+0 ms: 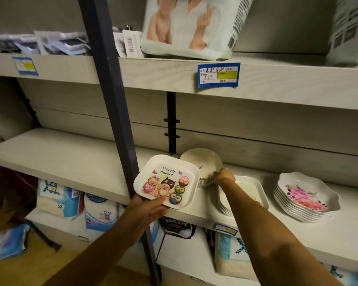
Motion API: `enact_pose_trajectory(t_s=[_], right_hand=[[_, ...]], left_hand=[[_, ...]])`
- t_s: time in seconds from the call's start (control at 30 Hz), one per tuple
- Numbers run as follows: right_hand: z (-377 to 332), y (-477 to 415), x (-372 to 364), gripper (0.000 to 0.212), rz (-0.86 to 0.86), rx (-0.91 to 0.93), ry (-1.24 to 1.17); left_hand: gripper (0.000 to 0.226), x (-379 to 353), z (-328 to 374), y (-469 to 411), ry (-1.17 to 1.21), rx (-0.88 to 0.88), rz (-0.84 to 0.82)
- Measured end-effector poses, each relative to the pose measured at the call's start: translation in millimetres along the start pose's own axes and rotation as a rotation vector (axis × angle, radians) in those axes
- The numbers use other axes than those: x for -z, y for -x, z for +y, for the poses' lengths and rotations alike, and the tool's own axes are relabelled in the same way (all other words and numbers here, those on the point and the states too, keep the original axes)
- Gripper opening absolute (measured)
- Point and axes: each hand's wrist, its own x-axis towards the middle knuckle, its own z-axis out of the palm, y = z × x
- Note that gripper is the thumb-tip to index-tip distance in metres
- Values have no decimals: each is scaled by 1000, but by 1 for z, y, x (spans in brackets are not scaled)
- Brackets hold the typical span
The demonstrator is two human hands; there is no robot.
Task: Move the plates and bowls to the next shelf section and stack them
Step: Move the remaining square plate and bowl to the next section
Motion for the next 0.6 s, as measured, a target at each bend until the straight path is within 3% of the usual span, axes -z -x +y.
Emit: enact_pose_trajectory(t_s=[0.1,0.2,0.3,0.43,0.6], right_hand=[[5,13,3,44,-7,25,-144],[13,55,17,42,84,163,-406],[25,119,32,28,25,257,-601],[39,173,34,21,-71,291,-537],[63,187,29,9,131,238,-398]], left_hand=[[44,-2,2,1,17,-11,-13],[42,-9,3,3,44,-29,-46],[39,-18,-2,6,48,-43,-75],[39,-36,-13,11,40,-33,-149],[30,-62,-31,24,18,2,-281]])
